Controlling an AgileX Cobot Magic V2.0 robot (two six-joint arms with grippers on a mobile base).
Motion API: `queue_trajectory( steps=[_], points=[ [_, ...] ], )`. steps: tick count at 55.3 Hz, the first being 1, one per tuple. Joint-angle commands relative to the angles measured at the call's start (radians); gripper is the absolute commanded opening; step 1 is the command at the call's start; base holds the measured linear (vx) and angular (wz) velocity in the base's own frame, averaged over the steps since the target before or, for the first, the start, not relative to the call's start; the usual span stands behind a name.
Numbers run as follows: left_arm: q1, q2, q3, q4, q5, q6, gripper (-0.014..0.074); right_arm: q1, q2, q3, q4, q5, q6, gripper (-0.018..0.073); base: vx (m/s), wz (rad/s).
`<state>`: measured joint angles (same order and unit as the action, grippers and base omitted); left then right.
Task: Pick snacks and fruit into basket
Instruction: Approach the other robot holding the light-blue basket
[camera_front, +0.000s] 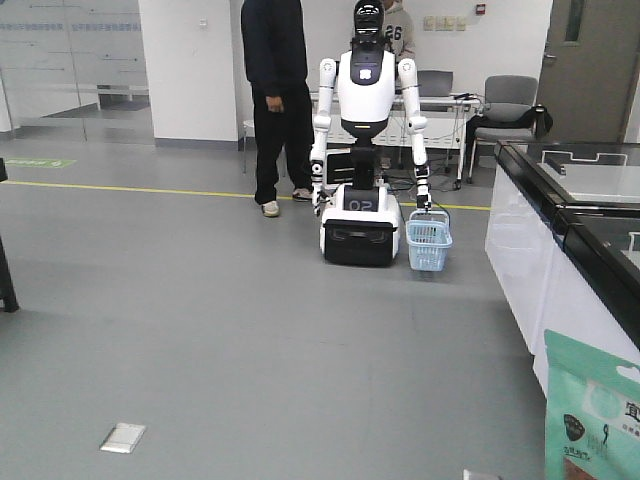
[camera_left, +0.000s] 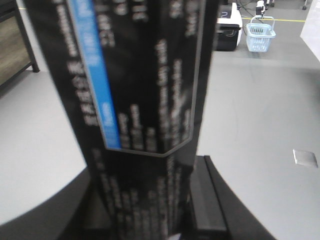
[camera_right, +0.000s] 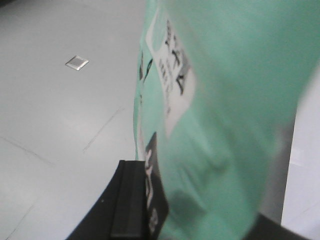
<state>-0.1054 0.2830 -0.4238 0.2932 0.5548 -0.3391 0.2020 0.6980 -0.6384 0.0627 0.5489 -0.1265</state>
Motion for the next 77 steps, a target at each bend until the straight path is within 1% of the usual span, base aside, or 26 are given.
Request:
queue_trajectory(
  steps=[1,32,77],
  points=[
    [-0.001,0.006,-0.036,0.013,-0.094,-0.001,0.0001,0.001,-0.005,-0.032,-0.007,-0.084,-0.001,-0.0008,0.54,-0.18],
    [-0.001,0.006,-0.036,0.013,-0.094,-0.001,0.0001,0.001,-0.005,-0.032,-0.007,-0.082,-0.001,-0.0008,0.57,-0.19],
    [-0.001,0.006,-0.036,0.013,-0.094,-0.001,0.0001,0.001,-0.006,-0.032,-0.007,-0.083,-0.003,-0.0008,0.65,-0.02]
  ],
)
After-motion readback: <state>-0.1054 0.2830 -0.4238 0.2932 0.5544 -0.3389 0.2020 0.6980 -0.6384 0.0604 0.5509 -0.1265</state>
